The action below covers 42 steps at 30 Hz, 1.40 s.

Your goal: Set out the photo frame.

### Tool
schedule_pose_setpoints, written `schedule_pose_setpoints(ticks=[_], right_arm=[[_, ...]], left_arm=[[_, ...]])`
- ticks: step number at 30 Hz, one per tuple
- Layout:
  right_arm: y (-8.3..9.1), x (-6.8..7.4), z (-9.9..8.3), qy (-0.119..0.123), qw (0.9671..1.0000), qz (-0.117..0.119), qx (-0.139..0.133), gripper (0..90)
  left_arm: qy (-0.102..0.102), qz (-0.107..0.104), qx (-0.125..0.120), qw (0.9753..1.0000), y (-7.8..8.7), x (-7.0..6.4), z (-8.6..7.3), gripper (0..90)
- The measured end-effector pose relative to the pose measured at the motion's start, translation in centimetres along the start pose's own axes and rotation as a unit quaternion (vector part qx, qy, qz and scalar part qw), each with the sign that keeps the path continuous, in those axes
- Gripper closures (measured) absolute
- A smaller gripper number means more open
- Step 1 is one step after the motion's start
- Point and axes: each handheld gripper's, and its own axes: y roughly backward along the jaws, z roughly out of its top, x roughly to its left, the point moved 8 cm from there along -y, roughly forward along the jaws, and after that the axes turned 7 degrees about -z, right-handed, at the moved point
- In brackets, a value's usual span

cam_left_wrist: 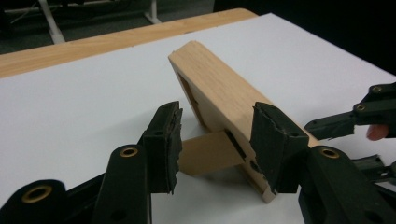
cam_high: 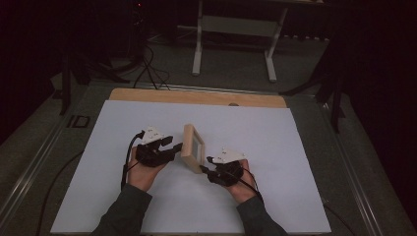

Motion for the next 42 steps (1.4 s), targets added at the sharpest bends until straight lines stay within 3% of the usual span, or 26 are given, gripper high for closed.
schedule_pose_setpoints(ticks=[6, 16, 23, 34, 42], right_arm=[[0.1, -0.2, 0.0, -0.003, 1.0000, -0.002, -0.002, 57.4], [0.2, -0.4, 0.0, -0.006, 1.0000, -0.002, -0.003, 57.3], [0.3, -0.5, 0.0, -0.011, 0.9999, -0.002, -0.005, 57.3], [0.6, -0.9, 0.1, -0.017, 0.9998, -0.004, -0.009, 57.3], [0.7, -1.3, 0.2, -0.020, 0.9997, -0.007, -0.013, 57.3]], left_arm=[[0.011, -0.011, -0.006, 0.9999, 0.3, -0.5, 0.4, 45.2], [0.002, -0.025, -0.004, 0.9997, 0.1, -1.9, 0.8, 40.1], [-0.003, -0.027, 0.012, 0.9996, -0.7, -2.6, 0.4, 33.3], [-0.010, -0.001, 0.040, 0.9991, -2.2, -2.7, -0.6, 25.4], [0.007, -0.009, 0.046, 0.9989, -3.1, -2.6, -1.1, 27.7]])
